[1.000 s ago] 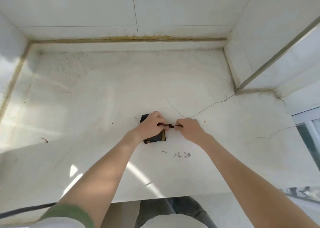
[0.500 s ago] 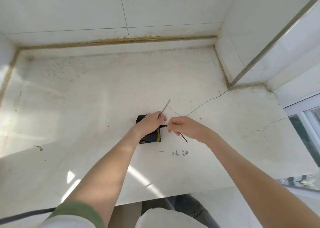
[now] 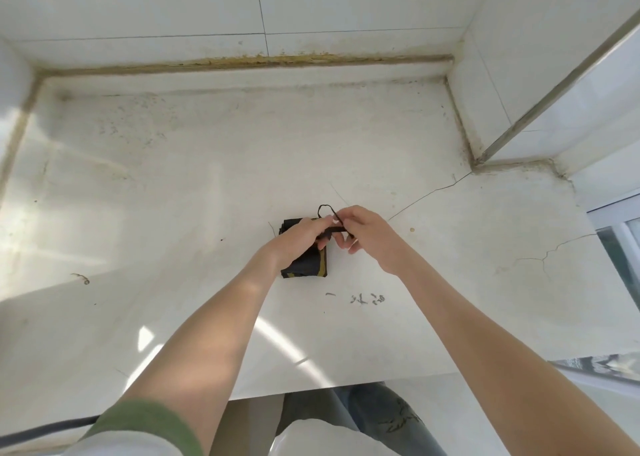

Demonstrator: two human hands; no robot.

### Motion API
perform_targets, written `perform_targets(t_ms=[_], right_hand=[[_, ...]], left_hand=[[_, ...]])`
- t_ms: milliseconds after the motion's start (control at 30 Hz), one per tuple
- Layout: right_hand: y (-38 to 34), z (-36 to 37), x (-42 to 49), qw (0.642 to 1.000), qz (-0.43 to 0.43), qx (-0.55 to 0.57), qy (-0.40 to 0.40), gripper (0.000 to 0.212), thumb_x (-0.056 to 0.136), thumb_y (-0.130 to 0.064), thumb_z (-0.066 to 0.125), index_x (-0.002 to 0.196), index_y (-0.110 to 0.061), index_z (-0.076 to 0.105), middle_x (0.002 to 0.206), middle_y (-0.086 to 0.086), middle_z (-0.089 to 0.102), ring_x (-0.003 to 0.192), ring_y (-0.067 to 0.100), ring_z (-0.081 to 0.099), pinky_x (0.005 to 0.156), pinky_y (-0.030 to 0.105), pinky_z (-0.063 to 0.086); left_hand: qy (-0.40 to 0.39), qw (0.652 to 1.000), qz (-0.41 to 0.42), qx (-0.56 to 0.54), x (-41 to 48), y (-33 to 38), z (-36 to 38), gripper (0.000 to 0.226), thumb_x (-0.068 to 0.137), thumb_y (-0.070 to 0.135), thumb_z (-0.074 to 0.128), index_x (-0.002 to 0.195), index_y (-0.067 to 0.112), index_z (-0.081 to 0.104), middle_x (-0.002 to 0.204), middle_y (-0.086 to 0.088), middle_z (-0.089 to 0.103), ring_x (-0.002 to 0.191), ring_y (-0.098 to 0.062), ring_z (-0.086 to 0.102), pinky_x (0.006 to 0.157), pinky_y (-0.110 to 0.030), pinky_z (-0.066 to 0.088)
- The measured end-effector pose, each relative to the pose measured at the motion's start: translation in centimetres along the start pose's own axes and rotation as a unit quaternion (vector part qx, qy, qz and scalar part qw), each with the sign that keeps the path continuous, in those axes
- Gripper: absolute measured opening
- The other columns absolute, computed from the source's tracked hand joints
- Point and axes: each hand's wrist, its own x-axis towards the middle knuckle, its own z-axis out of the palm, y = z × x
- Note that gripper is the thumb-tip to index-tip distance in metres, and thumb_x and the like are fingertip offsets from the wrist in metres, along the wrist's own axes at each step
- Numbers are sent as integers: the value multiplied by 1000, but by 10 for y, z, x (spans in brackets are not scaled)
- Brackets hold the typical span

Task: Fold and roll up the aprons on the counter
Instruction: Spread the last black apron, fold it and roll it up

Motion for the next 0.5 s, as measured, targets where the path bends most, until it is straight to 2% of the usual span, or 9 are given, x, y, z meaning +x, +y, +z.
perform_targets(t_ms=[67,133,200,300,400,500], right_hand=[[7,3,-2,1000,-3,-5,-26,21,95,-3,43,108,-7,59,74,3,59,63,14,51,58,21,46],[10,3,-2,1000,-4,-13,-4,17,92,-2,51,106,-6,60,80,4,60,65,14,52,60,19,48],[13,4,-2,1000,-6,-7,16,15,91,-2,54,104,-6,61,80,5,61,64,14,54,59,19,49],[18,4,-7,998,-14,47,-44,15,92,-3,56,104,-11,60,76,6,61,67,16,57,64,23,51],[23,10,-10,989,-18,106,-100,25,96,1,49,118,-9,55,77,8,61,66,15,58,65,24,52],[20,18,-7,993,-17,72,-95,30,95,1,49,121,-11,55,74,7,62,59,13,57,58,23,50]], left_hand=[[11,1000,-3,-17,2,-4,0,56,98,49,35,53,16,40,60,3,35,62,-16,32,68,-30,26],[28,999,6,-44,2,-7,2,54,99,46,35,57,14,37,59,2,34,60,-16,31,67,-30,26],[52,994,21,-96,0,-10,4,52,100,43,34,56,16,41,56,3,36,60,-16,32,67,-29,27],[79,966,18,-246,-1,-16,2,47,99,35,35,60,21,57,52,0,36,59,-16,36,73,-32,31],[69,956,26,-283,-1,-16,1,37,94,30,40,69,10,59,51,-2,33,59,-17,40,75,-31,36],[51,951,21,-303,-2,-15,-1,37,95,27,40,68,7,56,51,-2,31,59,-18,40,75,-32,36]])
